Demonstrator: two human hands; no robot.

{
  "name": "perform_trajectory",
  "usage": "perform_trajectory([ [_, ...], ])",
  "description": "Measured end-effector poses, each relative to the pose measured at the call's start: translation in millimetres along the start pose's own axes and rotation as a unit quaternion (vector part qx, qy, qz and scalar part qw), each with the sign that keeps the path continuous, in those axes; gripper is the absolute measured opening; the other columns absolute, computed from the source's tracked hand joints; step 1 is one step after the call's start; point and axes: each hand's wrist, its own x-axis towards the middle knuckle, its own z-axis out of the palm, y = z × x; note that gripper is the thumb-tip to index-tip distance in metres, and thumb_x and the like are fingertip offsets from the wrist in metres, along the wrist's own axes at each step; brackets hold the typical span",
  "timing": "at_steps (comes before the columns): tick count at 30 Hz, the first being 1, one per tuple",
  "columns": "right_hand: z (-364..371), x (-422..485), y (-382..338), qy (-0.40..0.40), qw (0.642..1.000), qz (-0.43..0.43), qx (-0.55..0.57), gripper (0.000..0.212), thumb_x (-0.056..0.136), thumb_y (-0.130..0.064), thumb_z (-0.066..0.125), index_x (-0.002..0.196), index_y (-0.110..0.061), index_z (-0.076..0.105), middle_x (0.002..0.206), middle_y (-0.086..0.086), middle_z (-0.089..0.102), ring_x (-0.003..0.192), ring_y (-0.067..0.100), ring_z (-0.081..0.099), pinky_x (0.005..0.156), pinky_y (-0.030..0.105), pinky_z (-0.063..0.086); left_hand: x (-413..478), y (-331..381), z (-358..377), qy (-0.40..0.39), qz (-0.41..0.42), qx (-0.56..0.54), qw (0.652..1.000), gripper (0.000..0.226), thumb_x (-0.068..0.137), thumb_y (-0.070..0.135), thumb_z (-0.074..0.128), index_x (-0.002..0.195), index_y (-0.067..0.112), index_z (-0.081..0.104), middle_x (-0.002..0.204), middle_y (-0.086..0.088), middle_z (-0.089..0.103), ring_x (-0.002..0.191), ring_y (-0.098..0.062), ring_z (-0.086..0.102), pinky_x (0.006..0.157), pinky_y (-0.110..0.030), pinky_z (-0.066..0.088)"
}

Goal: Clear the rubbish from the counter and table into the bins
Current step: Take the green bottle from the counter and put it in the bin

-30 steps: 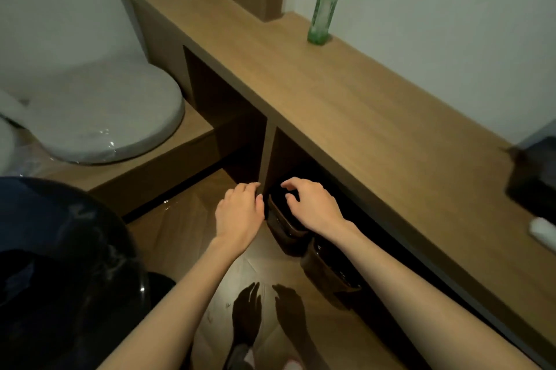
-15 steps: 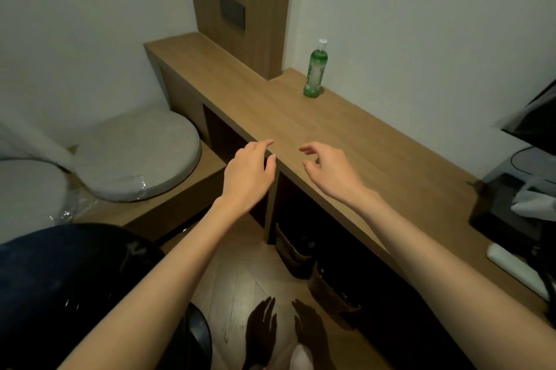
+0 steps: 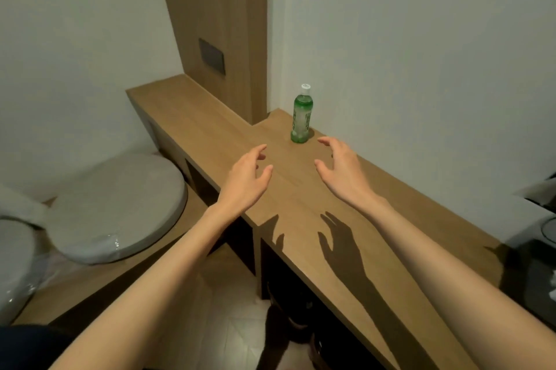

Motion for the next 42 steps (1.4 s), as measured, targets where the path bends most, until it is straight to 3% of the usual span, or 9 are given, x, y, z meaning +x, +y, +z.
perform_trajectory([
  [11,4,172,49,0.025,0.989,0.098,0.105,0.048,0.094,-0.026,0.055,0.139,-0.02,0.04,0.143,0.006,0.043,0.127,0.024,0.047,0.106,0.045,0.042,167,-37,61,-0.055,-0.071,-0.049,0.995,0.08,0.086,0.033,0.065,0.149,0.019,0.018,0.15,-0.006,0.033,0.133,-0.023,0.04,0.108,-0.045,0.039],
  [18,44,285,66,0.042,0.991,0.099,0.08,0.046,0.093,-0.027,0.056,0.137,-0.025,0.043,0.144,0.003,0.044,0.131,0.021,0.043,0.107,0.04,0.041,286,-83,106,-0.116,-0.095,-0.108,0.983,0.094,0.078,0.038,0.072,0.149,0.022,0.013,0.155,-0.008,0.025,0.139,-0.028,0.032,0.11,-0.051,0.034],
  [24,75,345,82,0.027,0.995,0.093,0.025,0.046,0.093,-0.029,0.056,0.137,-0.029,0.043,0.141,0.004,0.048,0.126,0.022,0.047,0.102,0.037,0.043,363,-109,145,-0.188,-0.089,-0.128,0.97,0.098,0.073,0.036,0.077,0.149,0.024,0.016,0.154,-0.006,0.027,0.137,-0.028,0.035,0.108,-0.048,0.037],
  [30,89,360,94,0.039,0.996,0.074,-0.019,0.033,0.092,-0.025,0.059,0.125,-0.025,0.057,0.124,-0.002,0.064,0.113,0.017,0.059,0.091,0.031,0.048,388,-117,171,-0.211,-0.069,-0.184,0.957,0.084,0.07,0.024,0.081,0.14,0.018,0.035,0.139,-0.003,0.048,0.127,-0.02,0.046,0.098,-0.028,0.04],
  [38,73,349,88,0.073,0.994,0.076,0.019,0.034,0.092,-0.028,0.059,0.126,-0.026,0.056,0.122,-0.002,0.064,0.104,0.016,0.062,0.087,0.04,0.054,376,-108,160,-0.192,-0.042,-0.209,0.958,0.07,0.073,0.027,0.079,0.132,0.019,0.043,0.131,0.001,0.052,0.113,-0.007,0.045,0.093,-0.024,0.039],
  [42,60,328,73,0.087,0.992,0.062,0.065,0.034,0.092,-0.03,0.058,0.125,-0.028,0.056,0.118,-0.003,0.065,0.099,0.012,0.062,0.085,0.04,0.055,353,-100,136,-0.168,-0.028,-0.207,0.963,0.071,0.072,0.03,0.079,0.132,0.019,0.043,0.132,0.0,0.052,0.117,-0.012,0.048,0.094,-0.026,0.042],
])
